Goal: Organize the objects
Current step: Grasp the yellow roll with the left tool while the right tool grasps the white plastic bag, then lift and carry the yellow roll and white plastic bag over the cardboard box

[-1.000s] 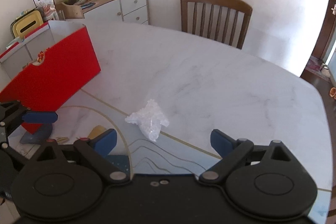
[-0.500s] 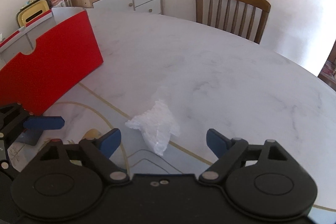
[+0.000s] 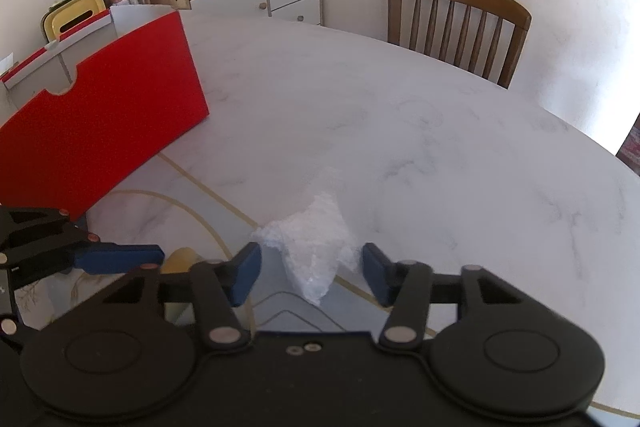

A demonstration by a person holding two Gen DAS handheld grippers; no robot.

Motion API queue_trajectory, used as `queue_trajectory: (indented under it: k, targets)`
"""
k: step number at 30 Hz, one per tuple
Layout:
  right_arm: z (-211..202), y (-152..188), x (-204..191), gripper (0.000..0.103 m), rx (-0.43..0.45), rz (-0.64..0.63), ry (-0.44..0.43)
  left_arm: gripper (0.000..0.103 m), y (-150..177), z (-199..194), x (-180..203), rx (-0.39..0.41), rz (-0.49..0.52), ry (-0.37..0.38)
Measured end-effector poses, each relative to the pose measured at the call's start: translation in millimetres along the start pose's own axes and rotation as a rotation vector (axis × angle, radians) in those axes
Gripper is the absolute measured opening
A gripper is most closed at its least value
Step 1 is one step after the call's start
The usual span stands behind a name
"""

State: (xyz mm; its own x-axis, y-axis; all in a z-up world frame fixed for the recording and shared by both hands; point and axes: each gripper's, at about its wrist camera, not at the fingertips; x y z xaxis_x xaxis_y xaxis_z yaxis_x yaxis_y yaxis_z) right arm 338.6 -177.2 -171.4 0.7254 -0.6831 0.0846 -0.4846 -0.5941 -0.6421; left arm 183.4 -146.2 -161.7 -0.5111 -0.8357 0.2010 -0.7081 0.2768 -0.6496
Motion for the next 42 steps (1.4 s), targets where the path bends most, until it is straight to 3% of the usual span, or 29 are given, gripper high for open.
queue_trajectory:
  k: [2, 8, 13, 24, 42]
  targets:
    - [-0.5, 0.0, -0.7, 0.046, -0.001, 0.001, 0.011, 0.038, -0.7, -0.6, 0.2, 0.000, 0.002, -0.004]
    - [-2.8, 0.4, -3.6, 0.033, -0.010, 0.020, 0.037, 0.025, -2.6, -3.0, -3.8, -0.007, -0.009, 0.006]
    - [-11.3, 2.3, -4.6, 0.028, -0.013, 0.050, 0.053, 0.021, -1.4, -6.2, -5.5, -0.011, -0.002, 0.005]
    - [-65.1, 15.2, -5.9, 0.027, -0.026, 0.162, 0.077, 0.021, 5.0, -32.5, -16.1, 0.006, -0.019, 0.064]
    - [-148.9, 1.2, -71.1, 0.027, 0.017, 0.221, 0.112, 0.021, -4.4, -119.8, -45.7, 0.045, 0.028, 0.137]
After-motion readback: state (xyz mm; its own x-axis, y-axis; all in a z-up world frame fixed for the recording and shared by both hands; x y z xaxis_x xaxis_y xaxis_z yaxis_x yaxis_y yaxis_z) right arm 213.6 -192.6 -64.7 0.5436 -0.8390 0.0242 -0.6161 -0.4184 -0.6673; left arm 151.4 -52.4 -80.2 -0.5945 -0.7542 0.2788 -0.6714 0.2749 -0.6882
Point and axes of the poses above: each gripper's, at about its wrist camera, not at the fingertips, and z roughly the way its jaws point, x to its right, y to its underside, and after that the axes turned 9 degrees about y, right-handed
